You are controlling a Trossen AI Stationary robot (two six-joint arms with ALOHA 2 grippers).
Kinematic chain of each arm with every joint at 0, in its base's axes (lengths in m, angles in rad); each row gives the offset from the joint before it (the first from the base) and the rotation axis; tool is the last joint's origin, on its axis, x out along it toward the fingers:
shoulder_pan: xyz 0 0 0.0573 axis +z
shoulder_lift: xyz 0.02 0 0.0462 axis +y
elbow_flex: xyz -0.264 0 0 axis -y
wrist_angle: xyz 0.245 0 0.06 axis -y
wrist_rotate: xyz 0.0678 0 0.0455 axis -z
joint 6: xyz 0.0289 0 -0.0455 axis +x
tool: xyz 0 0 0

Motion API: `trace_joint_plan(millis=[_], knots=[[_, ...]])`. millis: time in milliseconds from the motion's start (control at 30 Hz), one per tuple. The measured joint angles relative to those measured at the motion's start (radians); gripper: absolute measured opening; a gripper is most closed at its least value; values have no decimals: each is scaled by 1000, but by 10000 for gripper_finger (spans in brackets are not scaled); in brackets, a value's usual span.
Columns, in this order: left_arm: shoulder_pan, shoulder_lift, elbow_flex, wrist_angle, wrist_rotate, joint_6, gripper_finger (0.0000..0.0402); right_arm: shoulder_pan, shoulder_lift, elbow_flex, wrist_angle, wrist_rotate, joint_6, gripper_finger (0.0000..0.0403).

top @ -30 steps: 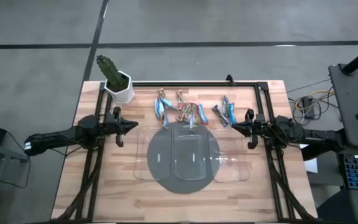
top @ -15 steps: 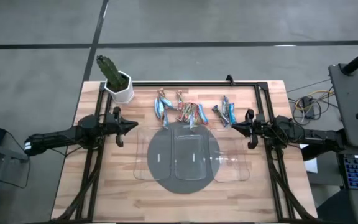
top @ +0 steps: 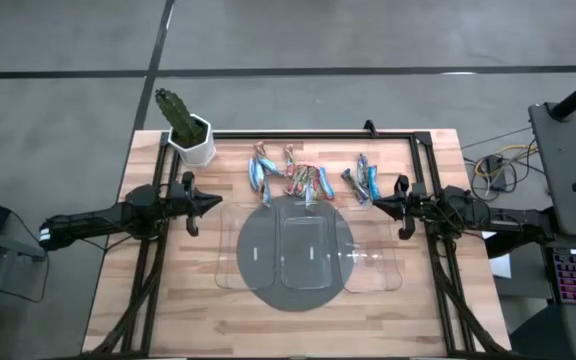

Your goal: Pick and place Granola Bars by type

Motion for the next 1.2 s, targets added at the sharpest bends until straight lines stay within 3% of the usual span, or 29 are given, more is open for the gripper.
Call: trace_joint_plan(millis=[467,700,833,1200], knots=[[0,0,0,0,-5,-3,0,0,1,0,32,39,-33,9],[1,0,0,28,-8,-187,0,0,0,0,91,192,127,9],[1,0,0,112,-8,-344,0,0,0,0,123,193,190,9],[1,1,6,229,-8,-427,0,0,0,0,183,192,194,9]])
